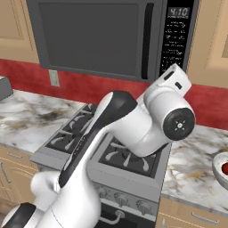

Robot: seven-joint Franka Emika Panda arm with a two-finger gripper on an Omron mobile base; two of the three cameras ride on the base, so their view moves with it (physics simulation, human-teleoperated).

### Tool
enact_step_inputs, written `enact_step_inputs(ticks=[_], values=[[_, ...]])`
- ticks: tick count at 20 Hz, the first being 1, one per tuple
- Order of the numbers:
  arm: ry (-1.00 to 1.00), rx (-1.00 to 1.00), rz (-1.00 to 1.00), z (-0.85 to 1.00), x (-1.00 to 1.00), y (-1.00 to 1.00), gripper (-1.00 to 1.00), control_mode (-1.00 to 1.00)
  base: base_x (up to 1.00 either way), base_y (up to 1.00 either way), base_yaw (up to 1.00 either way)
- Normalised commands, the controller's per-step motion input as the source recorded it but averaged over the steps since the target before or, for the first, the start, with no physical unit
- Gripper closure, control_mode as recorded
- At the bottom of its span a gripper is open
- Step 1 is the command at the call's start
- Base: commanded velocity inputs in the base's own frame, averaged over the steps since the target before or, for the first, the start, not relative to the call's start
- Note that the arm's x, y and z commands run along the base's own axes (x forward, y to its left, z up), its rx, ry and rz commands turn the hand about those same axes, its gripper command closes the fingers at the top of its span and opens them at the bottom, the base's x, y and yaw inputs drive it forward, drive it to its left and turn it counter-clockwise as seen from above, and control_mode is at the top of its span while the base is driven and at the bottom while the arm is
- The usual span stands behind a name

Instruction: Place the bowl containing the sweet potato and garlic in the microwave. Close the microwave door and press the start button to microwave the meal.

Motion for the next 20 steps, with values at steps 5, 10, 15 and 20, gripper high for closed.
enact_step_inputs(ticks=[5, 10, 15, 20], values=[[-0.01, 0.00, 0.03, 0.00, 0.47, -0.08, 1.00, -1.00, 0.00, 0.00, 0.00], [0.00, 0.02, 0.00, 0.00, 0.35, -0.34, 1.00, -1.00, 0.00, 0.00, 0.00], [-0.01, 0.01, 0.00, -0.03, 0.21, -0.26, 1.00, -1.00, 0.00, 0.00, 0.00], [-0.03, 0.00, 0.02, -0.16, 0.17, 0.00, 1.00, -1.00, 0.00, 0.00, 0.00]])
